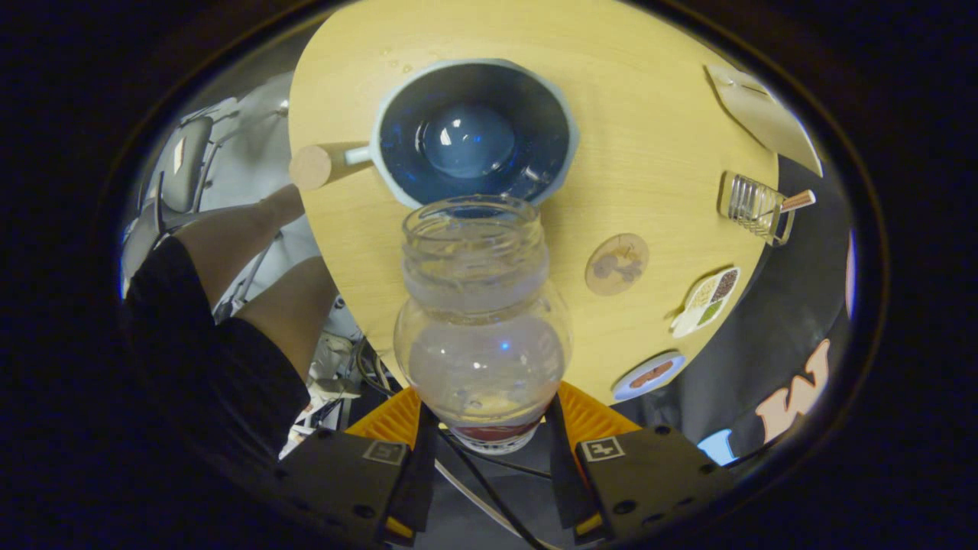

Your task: Take the bottle from table, then pour the juice into the cup, finally place the bottle on the coaster

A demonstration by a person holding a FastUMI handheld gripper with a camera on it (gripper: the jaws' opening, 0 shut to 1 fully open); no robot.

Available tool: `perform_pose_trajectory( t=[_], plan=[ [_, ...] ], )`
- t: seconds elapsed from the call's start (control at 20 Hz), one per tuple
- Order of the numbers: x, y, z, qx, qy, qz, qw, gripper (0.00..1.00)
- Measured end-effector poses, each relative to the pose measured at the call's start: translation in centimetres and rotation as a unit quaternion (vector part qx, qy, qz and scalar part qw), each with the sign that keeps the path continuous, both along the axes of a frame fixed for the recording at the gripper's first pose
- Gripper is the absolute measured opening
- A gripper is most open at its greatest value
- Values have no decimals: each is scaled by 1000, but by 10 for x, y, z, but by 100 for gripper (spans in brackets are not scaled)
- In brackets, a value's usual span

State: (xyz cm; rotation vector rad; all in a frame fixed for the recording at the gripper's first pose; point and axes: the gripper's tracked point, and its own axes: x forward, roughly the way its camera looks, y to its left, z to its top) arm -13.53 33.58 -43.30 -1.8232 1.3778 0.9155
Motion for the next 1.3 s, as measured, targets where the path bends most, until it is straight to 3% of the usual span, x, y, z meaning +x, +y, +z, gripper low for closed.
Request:
perform_pose_trajectory(
  t=[1.3],
  plan=[
    [10,10,41,-98,-3,61,993,67]
  ],
)
